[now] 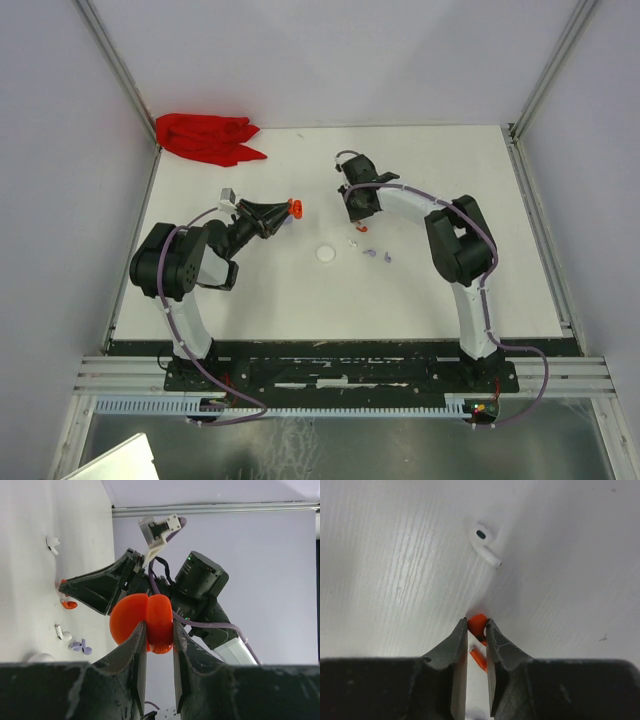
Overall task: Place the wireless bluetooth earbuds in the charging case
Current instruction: Pick up the earbud from the center of the board.
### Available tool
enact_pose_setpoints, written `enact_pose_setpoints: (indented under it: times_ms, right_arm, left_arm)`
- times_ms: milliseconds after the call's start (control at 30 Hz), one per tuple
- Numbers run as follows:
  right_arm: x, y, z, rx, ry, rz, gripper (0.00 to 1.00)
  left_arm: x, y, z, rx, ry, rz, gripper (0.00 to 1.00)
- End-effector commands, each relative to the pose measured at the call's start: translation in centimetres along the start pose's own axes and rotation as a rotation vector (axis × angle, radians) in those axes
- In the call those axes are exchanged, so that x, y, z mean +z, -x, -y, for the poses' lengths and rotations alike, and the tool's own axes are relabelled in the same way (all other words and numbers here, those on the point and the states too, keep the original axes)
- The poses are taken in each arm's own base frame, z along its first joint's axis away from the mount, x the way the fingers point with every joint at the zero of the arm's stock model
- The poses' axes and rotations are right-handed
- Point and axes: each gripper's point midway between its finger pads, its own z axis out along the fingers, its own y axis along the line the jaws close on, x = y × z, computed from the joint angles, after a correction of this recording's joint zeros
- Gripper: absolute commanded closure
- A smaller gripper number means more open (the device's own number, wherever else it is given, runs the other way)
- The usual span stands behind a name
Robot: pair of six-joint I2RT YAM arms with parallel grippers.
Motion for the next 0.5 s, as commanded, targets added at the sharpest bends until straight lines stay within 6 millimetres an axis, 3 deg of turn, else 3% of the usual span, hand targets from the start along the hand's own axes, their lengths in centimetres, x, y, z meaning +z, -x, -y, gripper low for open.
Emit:
enact_pose_setpoints:
  times_ms: [0, 167, 467]
  right_arm:
    - [-5.6, 5.8, -1.1, 0.063, 0.108, 0.255, 0.96]
    - [-11.3, 8.3, -2.4, 0.073, 0.238, 0.47, 0.99]
    - [-20.6, 9.3, -6.0, 0.021, 0.528, 0.766, 0.98]
  left_arm:
    - [-0.2, -0.4, 4.3, 0.084, -0.175, -0.028, 0.97]
    - [0.1, -1.1, 4.2, 0.057, -0.172, -0.059, 0.97]
    - [2.0, -3.9, 4.3, 0.01, -0.19, -0.133, 0.97]
